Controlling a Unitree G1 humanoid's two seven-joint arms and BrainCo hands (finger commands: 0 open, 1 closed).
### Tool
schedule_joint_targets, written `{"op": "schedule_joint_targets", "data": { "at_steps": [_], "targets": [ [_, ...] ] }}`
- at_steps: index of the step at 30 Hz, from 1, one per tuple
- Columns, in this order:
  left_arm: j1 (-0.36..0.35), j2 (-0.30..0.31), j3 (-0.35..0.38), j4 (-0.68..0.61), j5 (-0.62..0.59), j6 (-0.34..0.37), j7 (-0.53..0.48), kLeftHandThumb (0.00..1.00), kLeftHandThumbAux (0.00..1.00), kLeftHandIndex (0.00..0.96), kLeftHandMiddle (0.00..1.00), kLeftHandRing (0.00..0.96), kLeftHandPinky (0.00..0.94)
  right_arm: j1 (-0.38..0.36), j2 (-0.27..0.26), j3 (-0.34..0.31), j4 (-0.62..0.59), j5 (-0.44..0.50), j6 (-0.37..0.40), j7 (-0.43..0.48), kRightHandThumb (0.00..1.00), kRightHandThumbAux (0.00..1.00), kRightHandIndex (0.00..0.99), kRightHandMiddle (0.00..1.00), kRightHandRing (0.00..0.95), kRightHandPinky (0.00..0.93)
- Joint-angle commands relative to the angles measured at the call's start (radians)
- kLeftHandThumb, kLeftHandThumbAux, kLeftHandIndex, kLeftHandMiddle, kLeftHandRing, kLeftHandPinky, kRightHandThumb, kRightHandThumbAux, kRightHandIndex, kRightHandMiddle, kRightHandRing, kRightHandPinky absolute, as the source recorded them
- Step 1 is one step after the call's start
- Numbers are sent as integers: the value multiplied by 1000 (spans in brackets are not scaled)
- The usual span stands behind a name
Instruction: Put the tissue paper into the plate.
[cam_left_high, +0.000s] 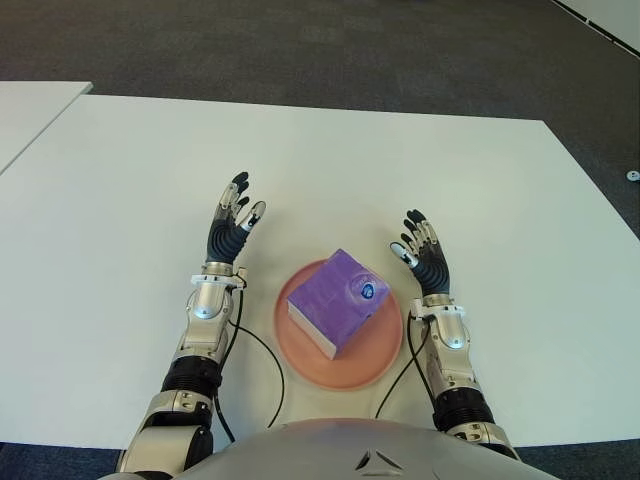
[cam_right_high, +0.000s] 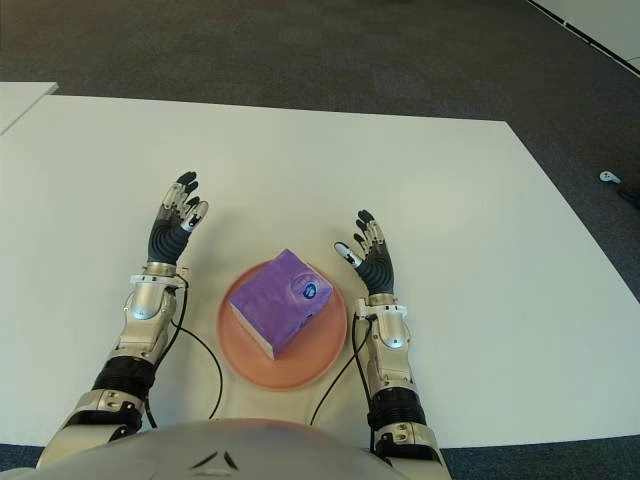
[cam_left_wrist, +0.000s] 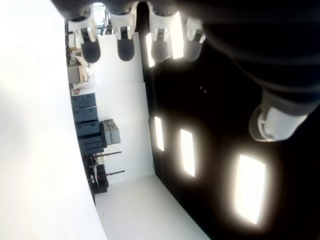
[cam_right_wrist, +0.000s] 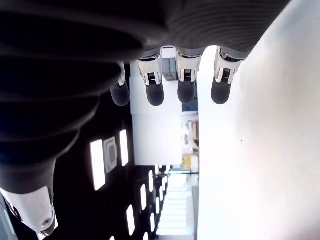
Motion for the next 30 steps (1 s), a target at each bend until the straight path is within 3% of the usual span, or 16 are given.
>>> {"op": "schedule_joint_targets", "data": {
  "at_steps": [1,15,30],
  "targets": [
    [20,-3,-9,51,29,-41,34,0,436,0,0,0,0,118,11,-7,156,1,97,-4,0,638,0,0,0,0],
    [10,16,-7,179,31,-141,41,0,423,0,0,0,0,110,5,-11,159,7,111,6,0,643,0,0,0,0],
    [-30,17,2,291,10,-182,35,0,399,0,0,0,0,101,1,-13,170,7,107,11,0,638,0,0,0,0]
  ]
}}
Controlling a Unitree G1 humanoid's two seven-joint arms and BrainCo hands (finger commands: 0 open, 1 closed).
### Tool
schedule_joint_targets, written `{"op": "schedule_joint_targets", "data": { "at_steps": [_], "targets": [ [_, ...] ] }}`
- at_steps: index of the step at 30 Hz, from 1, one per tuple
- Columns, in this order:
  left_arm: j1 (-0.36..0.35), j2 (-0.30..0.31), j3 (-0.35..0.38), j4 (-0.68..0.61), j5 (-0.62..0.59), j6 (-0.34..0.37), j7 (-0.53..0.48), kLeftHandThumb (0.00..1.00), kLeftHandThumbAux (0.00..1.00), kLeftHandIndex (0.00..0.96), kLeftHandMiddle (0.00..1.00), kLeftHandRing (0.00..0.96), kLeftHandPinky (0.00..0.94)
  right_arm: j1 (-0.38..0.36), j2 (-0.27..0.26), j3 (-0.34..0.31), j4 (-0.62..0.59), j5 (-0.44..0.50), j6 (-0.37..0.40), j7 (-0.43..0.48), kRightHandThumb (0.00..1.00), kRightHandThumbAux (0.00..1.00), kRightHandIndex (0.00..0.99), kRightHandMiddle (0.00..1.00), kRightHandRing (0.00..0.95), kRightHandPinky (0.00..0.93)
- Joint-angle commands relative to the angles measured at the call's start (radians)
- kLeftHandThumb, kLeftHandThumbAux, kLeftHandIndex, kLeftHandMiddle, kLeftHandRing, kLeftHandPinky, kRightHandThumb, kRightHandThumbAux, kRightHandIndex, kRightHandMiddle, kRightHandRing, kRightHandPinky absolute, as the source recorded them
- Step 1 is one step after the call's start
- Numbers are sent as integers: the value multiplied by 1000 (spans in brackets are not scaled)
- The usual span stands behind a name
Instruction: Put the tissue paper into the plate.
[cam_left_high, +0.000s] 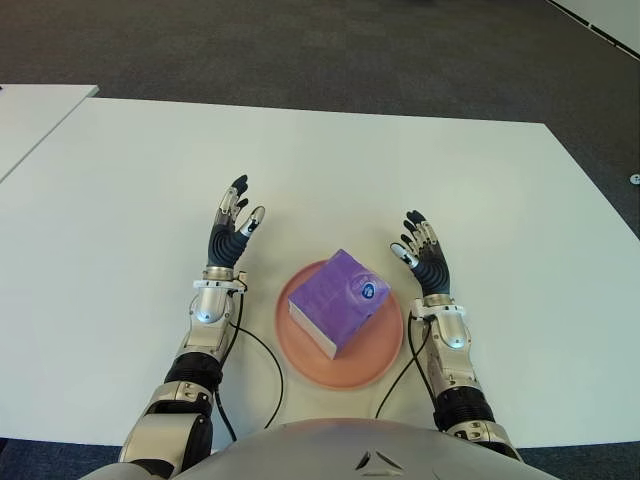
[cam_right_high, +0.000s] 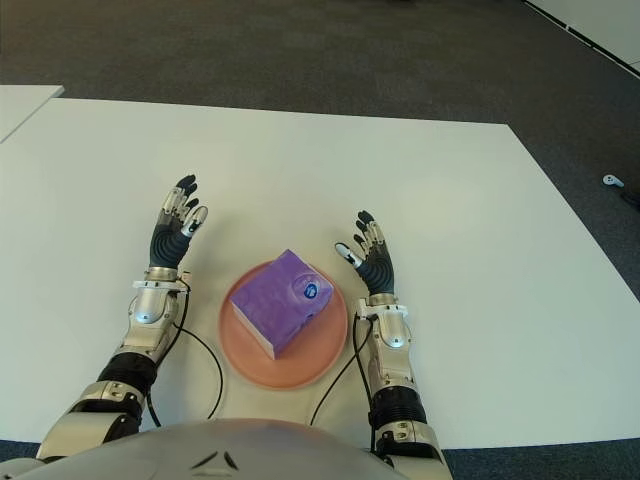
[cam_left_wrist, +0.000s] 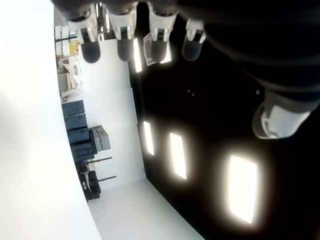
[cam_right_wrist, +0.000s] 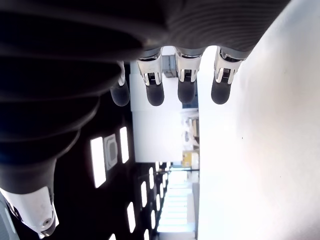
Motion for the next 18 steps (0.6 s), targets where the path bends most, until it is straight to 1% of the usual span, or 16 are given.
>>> {"op": "schedule_joint_targets", "data": {
  "at_steps": [1,11,15,18],
  "targets": [
    [35,-2,-2,82,-4,-13,3,0,400,0,0,0,0,111,8,-5,150,-1,107,-4,0,638,0,0,0,0],
    [28,-4,-2,106,-51,-4,-42,0,407,0,0,0,0,112,9,-4,145,-3,106,-7,0,635,0,0,0,0],
    [37,0,-5,87,-99,65,-111,0,395,0,0,0,0,115,8,-3,139,-5,109,-7,0,636,0,0,0,0],
    [42,4,-5,74,-110,104,-134,0,387,0,0,0,0,113,9,-3,139,-5,113,-9,0,633,0,0,0,0]
  ]
}}
